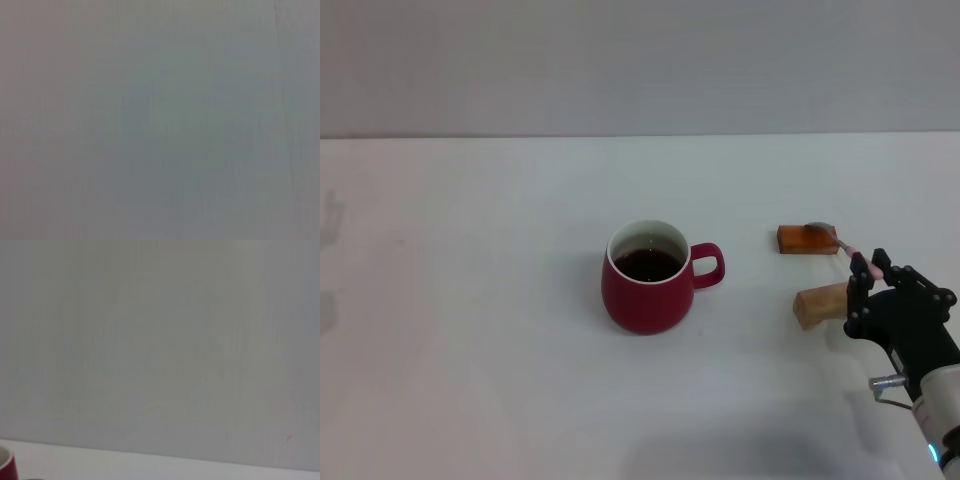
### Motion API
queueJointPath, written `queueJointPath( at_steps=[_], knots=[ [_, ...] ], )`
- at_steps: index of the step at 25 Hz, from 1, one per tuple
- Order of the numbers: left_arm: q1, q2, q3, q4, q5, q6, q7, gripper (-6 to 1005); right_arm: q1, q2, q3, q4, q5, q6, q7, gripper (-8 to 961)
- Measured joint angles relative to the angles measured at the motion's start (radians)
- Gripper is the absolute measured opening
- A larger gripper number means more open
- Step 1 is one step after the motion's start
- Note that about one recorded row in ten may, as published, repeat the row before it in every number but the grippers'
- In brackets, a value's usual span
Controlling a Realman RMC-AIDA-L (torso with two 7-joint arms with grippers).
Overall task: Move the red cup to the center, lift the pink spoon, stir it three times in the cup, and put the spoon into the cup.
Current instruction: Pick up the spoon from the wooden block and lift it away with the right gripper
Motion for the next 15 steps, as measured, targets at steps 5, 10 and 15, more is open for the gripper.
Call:
queueJointPath(
  at_steps=[5, 10, 15],
  knots=[
    [-0.002, -0.001, 0.0, 0.002, 0.0, 0.0, 0.0, 847, -0.004, 0.0, 0.02, 0.016, -0.003, -0.001, -0.022, 164],
    [-0.002, -0.001, 0.0, 0.002, -0.003, 0.0, 0.0, 847, -0.009, 0.0, 0.047, 0.041, 0.001, -0.001, -0.066, 164],
    [-0.003, -0.001, 0.0, 0.003, -0.005, 0.0, 0.0, 847, -0.011, 0.0, 0.068, 0.06, 0.001, -0.001, -0.092, 158]
  ],
)
